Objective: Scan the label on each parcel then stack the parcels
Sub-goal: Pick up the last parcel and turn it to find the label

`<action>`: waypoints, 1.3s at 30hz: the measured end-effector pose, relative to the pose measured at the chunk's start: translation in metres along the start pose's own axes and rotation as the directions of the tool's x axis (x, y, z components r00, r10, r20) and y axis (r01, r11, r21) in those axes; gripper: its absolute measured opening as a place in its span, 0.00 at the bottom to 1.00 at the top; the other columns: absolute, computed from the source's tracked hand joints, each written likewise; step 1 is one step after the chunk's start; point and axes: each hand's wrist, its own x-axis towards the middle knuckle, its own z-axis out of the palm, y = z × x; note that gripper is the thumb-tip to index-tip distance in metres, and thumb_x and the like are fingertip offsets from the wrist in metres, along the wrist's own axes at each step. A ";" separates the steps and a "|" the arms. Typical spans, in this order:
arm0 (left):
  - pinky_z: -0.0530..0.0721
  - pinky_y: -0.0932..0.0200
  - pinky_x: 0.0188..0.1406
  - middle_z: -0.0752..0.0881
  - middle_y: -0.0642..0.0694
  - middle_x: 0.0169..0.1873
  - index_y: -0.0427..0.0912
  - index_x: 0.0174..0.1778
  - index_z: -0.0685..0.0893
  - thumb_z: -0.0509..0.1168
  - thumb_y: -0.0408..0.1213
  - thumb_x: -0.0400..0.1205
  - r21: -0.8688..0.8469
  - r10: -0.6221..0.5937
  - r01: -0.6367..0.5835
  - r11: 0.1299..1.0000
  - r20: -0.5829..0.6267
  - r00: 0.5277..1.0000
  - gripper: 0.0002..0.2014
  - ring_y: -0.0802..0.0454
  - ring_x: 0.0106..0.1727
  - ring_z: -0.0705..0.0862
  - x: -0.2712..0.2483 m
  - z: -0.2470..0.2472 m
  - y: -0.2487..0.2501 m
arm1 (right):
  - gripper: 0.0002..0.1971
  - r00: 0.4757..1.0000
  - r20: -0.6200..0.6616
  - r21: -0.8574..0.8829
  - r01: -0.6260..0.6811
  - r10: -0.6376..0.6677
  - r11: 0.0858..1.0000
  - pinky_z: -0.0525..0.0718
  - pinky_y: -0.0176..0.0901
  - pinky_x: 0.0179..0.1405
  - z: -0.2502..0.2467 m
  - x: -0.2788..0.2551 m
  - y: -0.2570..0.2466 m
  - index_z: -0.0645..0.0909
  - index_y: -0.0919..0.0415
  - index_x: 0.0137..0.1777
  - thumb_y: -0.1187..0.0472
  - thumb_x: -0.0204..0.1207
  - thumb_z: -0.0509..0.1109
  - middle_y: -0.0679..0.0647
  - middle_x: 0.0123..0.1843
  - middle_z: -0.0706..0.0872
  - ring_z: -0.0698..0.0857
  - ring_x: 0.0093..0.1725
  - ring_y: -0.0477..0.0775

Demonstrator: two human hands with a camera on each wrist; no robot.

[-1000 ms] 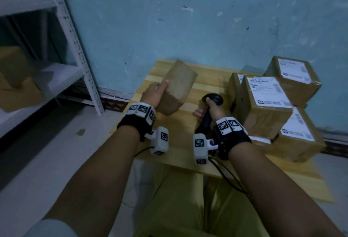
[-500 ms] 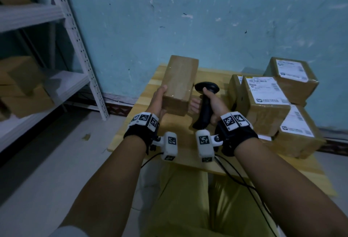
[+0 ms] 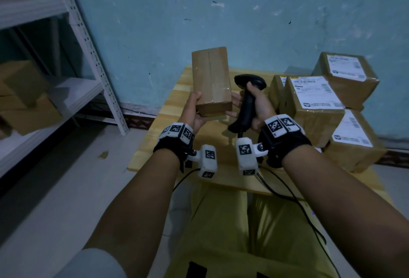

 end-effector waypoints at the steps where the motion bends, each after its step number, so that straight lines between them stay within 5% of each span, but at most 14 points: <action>1: 0.86 0.62 0.23 0.82 0.40 0.45 0.31 0.76 0.65 0.51 0.41 0.86 -0.018 -0.008 0.008 1.000 -0.005 1.000 0.24 0.48 0.43 0.81 0.000 0.000 -0.001 | 0.26 1.000 -0.007 -0.008 0.003 -0.003 1.000 0.84 0.59 0.43 0.001 -0.001 0.000 0.66 0.63 0.74 0.49 0.81 0.61 0.58 0.54 0.84 0.78 0.69 0.59; 11: 0.86 0.63 0.26 0.81 0.38 0.50 0.34 0.71 0.67 0.50 0.35 0.86 -0.111 0.076 -0.075 0.991 0.004 0.997 0.18 0.47 0.46 0.81 0.003 -0.002 0.002 | 0.22 0.999 0.029 -0.008 0.043 -0.043 0.999 0.82 0.59 0.51 0.002 -0.002 0.002 0.70 0.64 0.70 0.51 0.82 0.61 0.54 0.49 0.83 0.81 0.53 0.51; 18: 0.83 0.66 0.26 0.82 0.42 0.45 0.38 0.64 0.70 0.50 0.38 0.85 -0.162 0.069 -0.072 0.984 -0.024 0.997 0.14 0.50 0.42 0.80 0.002 0.001 0.002 | 0.10 0.997 0.056 0.039 0.055 -0.058 0.998 0.83 0.56 0.51 0.003 -0.003 -0.002 0.74 0.61 0.50 0.53 0.82 0.61 0.58 0.51 0.84 0.79 0.63 0.55; 23: 0.77 0.56 0.45 0.82 0.41 0.48 0.35 0.72 0.69 0.51 0.40 0.84 -0.180 0.051 -0.064 0.982 -0.078 0.996 0.22 0.47 0.46 0.80 -0.001 0.007 0.006 | 0.11 0.994 0.080 0.052 0.068 -0.073 0.996 0.82 0.55 0.53 0.007 -0.003 -0.008 0.74 0.62 0.47 0.53 0.83 0.60 0.59 0.50 0.83 0.80 0.61 0.55; 29: 0.79 0.53 0.55 0.81 0.38 0.53 0.33 0.76 0.65 0.52 0.39 0.85 -0.187 0.047 -0.052 0.981 -0.034 0.998 0.24 0.46 0.49 0.80 0.000 0.012 0.012 | 0.11 0.993 0.079 0.086 0.086 -0.093 0.993 0.83 0.53 0.50 0.007 -0.004 -0.010 0.74 0.62 0.47 0.53 0.83 0.59 0.59 0.51 0.83 0.83 0.53 0.51; 31: 0.80 0.47 0.61 0.79 0.36 0.60 0.33 0.77 0.65 0.53 0.42 0.85 -0.192 0.034 -0.038 0.981 -0.024 0.999 0.26 0.43 0.54 0.80 0.002 0.011 0.011 | 0.11 0.991 0.085 0.097 0.096 -0.105 0.991 0.83 0.51 0.49 0.007 -0.006 -0.010 0.74 0.62 0.46 0.54 0.84 0.58 0.59 0.50 0.83 0.83 0.51 0.50; 34: 0.87 0.52 0.44 0.79 0.36 0.61 0.36 0.77 0.66 0.51 0.49 0.85 -0.102 0.007 -0.008 0.995 -0.011 1.000 0.28 0.43 0.56 0.81 0.002 0.011 0.009 | 0.12 0.988 0.091 0.064 0.119 -0.125 0.991 0.82 0.51 0.53 0.006 -0.006 -0.012 0.74 0.61 0.45 0.54 0.84 0.58 0.57 0.49 0.84 0.83 0.53 0.50; 39: 0.74 0.43 0.61 0.73 0.35 0.73 0.43 0.77 0.66 0.48 0.63 0.81 -0.028 -0.101 0.100 0.995 -0.049 0.994 0.34 0.36 0.73 0.72 0.006 0.008 0.008 | 0.13 0.990 0.075 -0.039 0.120 -0.117 0.992 0.73 0.52 0.62 0.005 -0.006 -0.015 0.74 0.58 0.44 0.51 0.83 0.57 0.54 0.50 0.85 0.81 0.59 0.50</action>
